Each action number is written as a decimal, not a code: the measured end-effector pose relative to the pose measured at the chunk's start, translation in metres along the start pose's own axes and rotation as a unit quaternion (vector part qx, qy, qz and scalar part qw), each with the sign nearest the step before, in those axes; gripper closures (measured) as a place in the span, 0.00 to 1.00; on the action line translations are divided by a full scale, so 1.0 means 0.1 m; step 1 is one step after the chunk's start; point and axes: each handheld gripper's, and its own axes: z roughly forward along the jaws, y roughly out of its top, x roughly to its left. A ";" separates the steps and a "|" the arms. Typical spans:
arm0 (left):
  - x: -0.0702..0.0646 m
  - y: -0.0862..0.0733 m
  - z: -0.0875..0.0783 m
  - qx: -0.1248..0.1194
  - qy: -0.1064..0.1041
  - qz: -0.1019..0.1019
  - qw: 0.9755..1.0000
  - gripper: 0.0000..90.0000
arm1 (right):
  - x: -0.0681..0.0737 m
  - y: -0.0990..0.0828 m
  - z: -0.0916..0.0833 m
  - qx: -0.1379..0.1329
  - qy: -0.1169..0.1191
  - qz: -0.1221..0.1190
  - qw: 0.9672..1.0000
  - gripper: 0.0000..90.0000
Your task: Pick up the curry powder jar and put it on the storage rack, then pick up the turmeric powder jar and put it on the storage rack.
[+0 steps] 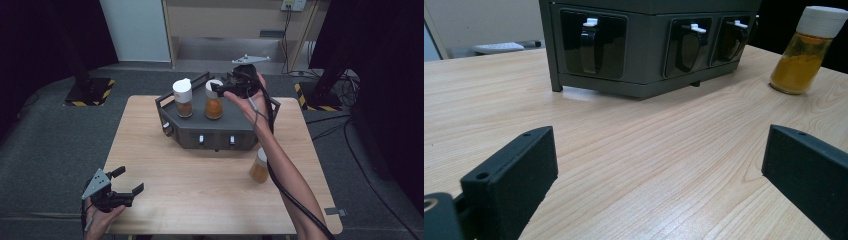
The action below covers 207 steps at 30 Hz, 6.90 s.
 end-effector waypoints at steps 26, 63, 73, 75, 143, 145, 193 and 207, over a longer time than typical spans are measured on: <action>0.00 0.01 0.01 0.003 -0.002 0.001 1.000 0.00 | 0.07 -0.75 -1.12 -0.048 0.027 -0.015 0.998 0.02; -0.02 0.02 0.01 0.005 -0.005 0.007 1.000 0.01 | 0.27 -2.14 -1.80 -0.040 -0.038 0.022 0.998 0.02; -0.01 0.02 0.01 0.006 -0.006 0.006 1.000 0.01 | 0.33 -2.45 -1.87 -0.031 -0.056 0.026 0.998 0.02; -0.01 0.02 0.01 0.007 -0.007 0.007 1.000 0.01 | 0.33 -2.51 -1.88 -0.031 -0.058 0.029 0.997 0.02; -0.01 0.02 0.01 0.003 -0.012 0.009 1.000 0.01 | 0.27 -2.97 -1.83 -0.004 -0.062 0.049 0.997 0.03; -0.01 0.02 0.01 0.003 -0.012 0.010 1.000 0.01 | 0.27 -2.97 -1.84 -0.006 -0.063 0.047 0.997 0.03; -0.01 0.02 0.02 0.006 -0.012 0.008 1.000 0.01 | 0.12 -2.52 -1.78 0.009 -0.061 0.057 0.996 0.03; -0.01 0.03 0.02 0.007 -0.012 0.009 1.000 0.01 | 0.02 -2.40 -1.49 0.023 -0.043 0.052 0.997 0.05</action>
